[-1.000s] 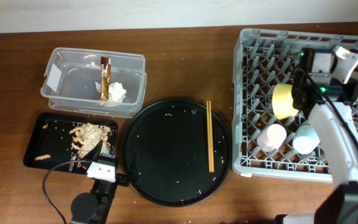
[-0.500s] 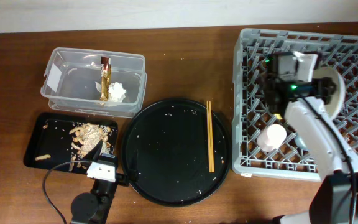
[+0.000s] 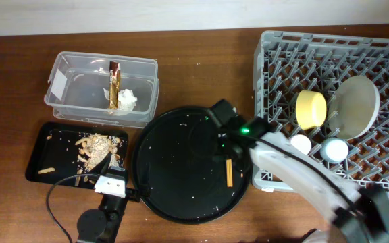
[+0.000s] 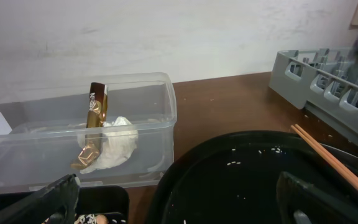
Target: Sort waste into correct bins and load items into the dishwasher rack
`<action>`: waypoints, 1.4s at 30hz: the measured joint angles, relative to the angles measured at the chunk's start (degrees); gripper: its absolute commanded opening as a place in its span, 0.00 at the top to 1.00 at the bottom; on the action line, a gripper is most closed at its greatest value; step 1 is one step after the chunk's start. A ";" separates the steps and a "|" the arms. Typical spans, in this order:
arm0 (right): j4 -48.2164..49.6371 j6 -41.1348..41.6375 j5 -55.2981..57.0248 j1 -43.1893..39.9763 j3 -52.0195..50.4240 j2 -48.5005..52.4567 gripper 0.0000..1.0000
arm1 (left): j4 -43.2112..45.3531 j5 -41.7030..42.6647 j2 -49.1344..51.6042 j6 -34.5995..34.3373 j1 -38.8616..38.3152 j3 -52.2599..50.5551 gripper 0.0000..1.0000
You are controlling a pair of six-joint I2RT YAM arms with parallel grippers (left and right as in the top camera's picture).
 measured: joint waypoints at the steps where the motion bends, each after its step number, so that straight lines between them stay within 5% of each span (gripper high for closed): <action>1: 0.85 1.68 -0.04 -0.07 -0.26 2.71 0.68 | 0.00 0.00 0.00 0.00 0.00 0.00 0.00; 7: 5.22 5.11 0.66 -2.36 -0.46 12.63 0.72 | 0.00 0.00 0.00 0.00 0.00 0.00 0.00; 12: 5.22 5.86 0.98 -2.93 -0.46 13.20 0.88 | 0.00 0.00 0.00 0.00 0.00 0.00 0.00; 16: 5.20 5.84 -0.52 -2.91 -0.46 13.20 0.68 | 0.00 0.00 0.00 0.00 0.00 0.00 0.00; 19: 4.55 4.83 -2.14 -2.60 -0.46 13.20 0.69 | 0.00 0.00 0.00 0.00 0.00 0.00 0.00; 25: 5.46 4.42 -1.95 -1.14 -2.75 13.07 0.96 | 0.00 0.00 0.00 0.00 0.00 0.00 0.00; 31: 5.03 0.28 -6.84 -1.18 -2.71 12.66 0.96 | 0.00 0.00 0.00 0.00 0.00 0.00 0.00; 36: 0.44 -6.25 -10.19 -2.82 1.01 3.72 0.96 | 0.00 0.00 0.00 0.00 0.00 0.00 0.00; 42: -1.31 -7.80 -4.31 -16.24 3.32 -7.93 0.96 | 0.00 0.00 0.00 0.00 0.00 0.00 0.00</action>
